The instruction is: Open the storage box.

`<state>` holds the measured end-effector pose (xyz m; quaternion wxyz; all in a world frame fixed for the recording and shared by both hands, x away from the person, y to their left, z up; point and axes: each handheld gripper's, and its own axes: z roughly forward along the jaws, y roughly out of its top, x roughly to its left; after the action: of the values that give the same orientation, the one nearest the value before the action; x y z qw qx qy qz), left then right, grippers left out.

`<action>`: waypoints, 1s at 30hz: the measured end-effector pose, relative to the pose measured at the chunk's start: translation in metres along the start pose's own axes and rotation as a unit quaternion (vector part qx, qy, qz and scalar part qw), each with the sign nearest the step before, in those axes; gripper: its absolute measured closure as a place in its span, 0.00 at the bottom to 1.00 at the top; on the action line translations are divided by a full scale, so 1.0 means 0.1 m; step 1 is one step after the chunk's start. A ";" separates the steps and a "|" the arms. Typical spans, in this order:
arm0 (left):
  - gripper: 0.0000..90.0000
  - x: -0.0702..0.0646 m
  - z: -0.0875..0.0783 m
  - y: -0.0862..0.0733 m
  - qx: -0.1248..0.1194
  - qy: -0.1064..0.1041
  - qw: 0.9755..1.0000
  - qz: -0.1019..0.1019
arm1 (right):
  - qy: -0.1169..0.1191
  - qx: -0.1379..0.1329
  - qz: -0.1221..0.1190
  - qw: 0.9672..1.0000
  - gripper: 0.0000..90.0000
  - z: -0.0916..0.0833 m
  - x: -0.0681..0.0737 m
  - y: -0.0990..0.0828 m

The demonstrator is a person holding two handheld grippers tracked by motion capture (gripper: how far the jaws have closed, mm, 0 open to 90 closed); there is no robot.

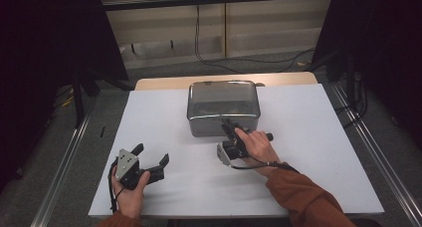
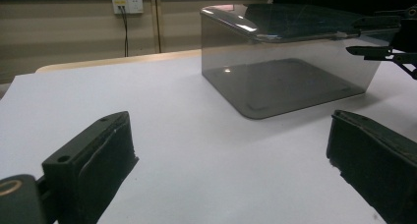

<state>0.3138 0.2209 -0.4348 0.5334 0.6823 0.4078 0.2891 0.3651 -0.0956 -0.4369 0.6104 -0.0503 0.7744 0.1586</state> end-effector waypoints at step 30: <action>0.07 0.01 0.05 0.03 0.000 -0.036 0.999 -0.022 | -0.008 0.002 -0.006 1.000 0.89 -0.01 -0.05 0.01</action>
<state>0.3196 0.2189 -0.4328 0.5543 0.6830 0.4033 0.2522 0.3651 -0.0960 -0.4319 0.6178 -0.0524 0.7695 0.1533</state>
